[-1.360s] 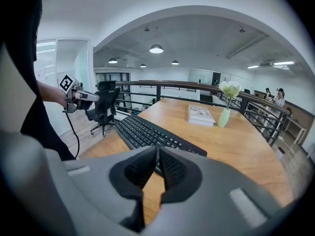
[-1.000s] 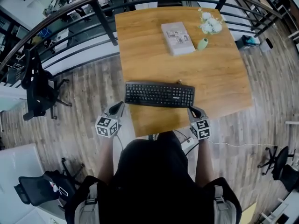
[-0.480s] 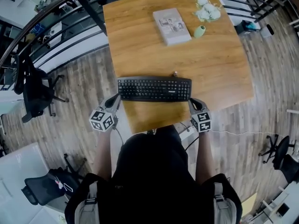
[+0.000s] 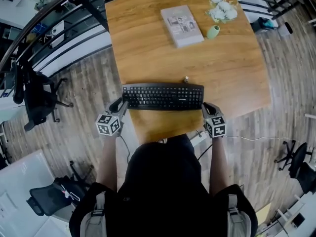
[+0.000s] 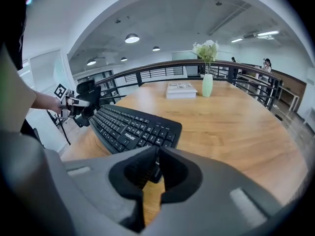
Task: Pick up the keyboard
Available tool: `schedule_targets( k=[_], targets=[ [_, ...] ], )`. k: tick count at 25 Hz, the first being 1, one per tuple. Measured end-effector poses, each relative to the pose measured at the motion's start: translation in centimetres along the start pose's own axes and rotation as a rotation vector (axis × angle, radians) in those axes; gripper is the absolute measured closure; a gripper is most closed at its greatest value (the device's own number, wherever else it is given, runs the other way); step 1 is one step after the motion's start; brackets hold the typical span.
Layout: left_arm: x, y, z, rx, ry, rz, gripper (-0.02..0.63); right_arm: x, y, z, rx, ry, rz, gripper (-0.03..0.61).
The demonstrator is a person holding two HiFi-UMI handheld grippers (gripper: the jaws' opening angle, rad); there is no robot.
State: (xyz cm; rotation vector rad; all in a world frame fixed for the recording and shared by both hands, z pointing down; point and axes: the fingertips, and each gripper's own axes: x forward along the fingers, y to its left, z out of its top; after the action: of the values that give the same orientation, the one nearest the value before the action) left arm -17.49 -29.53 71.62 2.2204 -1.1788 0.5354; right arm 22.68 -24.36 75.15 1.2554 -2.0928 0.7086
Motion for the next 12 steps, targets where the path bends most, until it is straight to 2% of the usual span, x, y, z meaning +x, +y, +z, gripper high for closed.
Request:
schedule_targets(
  k=[1, 2, 4, 5, 8, 12],
  targets=[
    [0.3, 0.4, -0.3, -0.006, 0.018, 0.005, 0.448, 0.3, -0.1, 0.1, 0.001, 0.002, 0.007, 0.555],
    [0.7, 0.8, -0.7, -0.011, 0.035, 0.01, 0.427, 0.5, -0.2, 0.1, 0.0, 0.005, 0.012, 0.555],
    [1.3, 1.4, -1.2, -0.024, 0.059, 0.012, 0.419, 0.9, -0.5, 0.1, 0.0, 0.012, 0.017, 0.549],
    [1.7, 1.7, -1.5, -0.034, 0.07, 0.006, 0.409, 1.2, -0.7, 0.1, 0.006, 0.013, 0.017, 0.471],
    [3.2, 2.2, -2.0, -0.054, 0.106, -0.03, 0.312, 1.9, -1.2, 0.4, 0.044, 0.015, 0.03, 0.414],
    [4.6, 3.3, -2.4, -0.094, 0.125, -0.042, 0.293, 3.2, -1.6, 0.5, 0.084, 0.026, 0.054, 0.331]
  ],
)
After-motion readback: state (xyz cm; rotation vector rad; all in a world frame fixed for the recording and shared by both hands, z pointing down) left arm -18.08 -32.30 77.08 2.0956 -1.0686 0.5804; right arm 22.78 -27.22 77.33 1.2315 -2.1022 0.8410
